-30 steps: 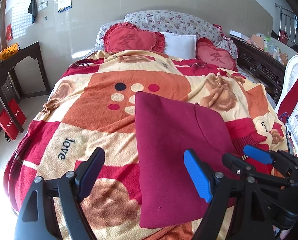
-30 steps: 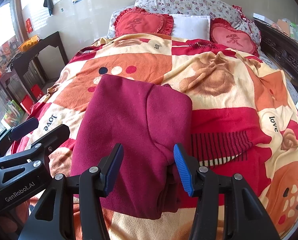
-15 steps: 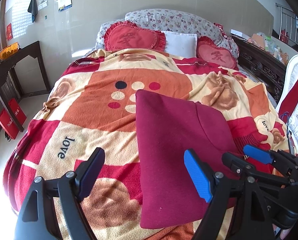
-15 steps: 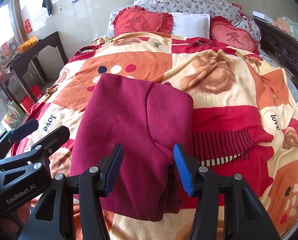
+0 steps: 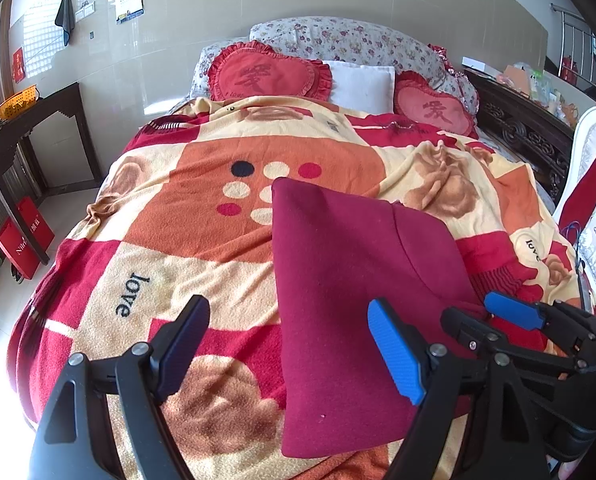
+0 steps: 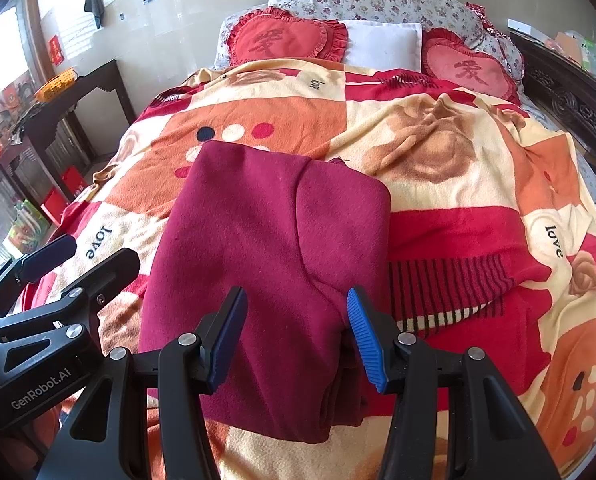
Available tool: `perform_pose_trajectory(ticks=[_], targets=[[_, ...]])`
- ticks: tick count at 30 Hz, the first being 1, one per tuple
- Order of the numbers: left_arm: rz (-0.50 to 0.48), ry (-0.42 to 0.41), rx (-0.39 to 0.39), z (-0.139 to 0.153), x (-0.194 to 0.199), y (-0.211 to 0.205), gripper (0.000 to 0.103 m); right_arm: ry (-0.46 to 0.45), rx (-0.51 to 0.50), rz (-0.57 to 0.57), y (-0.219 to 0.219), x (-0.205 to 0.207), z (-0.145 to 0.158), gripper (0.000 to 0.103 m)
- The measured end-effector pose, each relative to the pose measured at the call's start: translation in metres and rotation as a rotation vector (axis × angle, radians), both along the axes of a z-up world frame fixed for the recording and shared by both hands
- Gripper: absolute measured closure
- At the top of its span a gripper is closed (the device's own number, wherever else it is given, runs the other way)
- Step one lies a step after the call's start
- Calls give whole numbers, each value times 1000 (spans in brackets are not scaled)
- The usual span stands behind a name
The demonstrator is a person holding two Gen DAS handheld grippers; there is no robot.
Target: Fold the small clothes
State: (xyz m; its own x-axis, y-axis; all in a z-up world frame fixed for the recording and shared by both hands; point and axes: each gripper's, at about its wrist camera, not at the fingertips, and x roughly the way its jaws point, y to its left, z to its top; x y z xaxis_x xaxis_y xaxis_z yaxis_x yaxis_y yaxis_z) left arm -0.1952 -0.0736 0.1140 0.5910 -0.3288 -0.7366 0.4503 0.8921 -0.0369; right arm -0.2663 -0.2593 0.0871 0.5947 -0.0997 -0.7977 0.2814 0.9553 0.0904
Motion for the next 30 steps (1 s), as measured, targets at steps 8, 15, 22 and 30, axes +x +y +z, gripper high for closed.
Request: perform_pose_trajectory(ticks=[8,15,22,30], targets=[[1,0,2,-4,0,1,18,1,0,-3,1,0,-1,68],[1,0,2,-2,1,1,18,7,-2,-2,3,1,-2,68],[1,2,2,-3,2,2,18,8,-2,-2,3,2,-3,68],[-13,-11,-12,-8,5,7,18,13,-1,1,4,5,-5,68]])
